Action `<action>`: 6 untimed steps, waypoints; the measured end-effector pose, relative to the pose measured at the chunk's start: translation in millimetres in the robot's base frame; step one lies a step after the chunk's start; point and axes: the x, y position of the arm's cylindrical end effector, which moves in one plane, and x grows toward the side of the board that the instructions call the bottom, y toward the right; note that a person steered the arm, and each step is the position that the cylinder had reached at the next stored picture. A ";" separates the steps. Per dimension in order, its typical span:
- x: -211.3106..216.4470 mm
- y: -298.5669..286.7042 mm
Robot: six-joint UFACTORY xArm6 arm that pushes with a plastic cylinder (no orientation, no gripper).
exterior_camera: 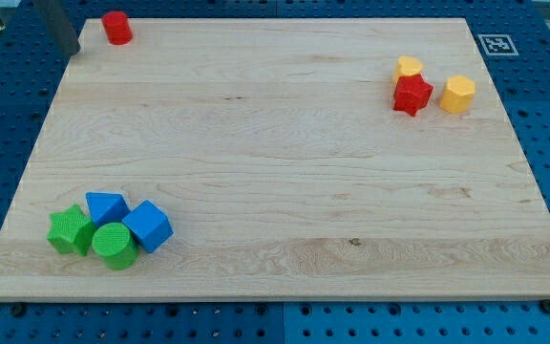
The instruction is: Move the red circle to the center left
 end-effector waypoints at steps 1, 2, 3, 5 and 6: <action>-39.6 0.1; -72.6 1.0; -72.6 4.8; -72.5 41.2; -72.6 71.1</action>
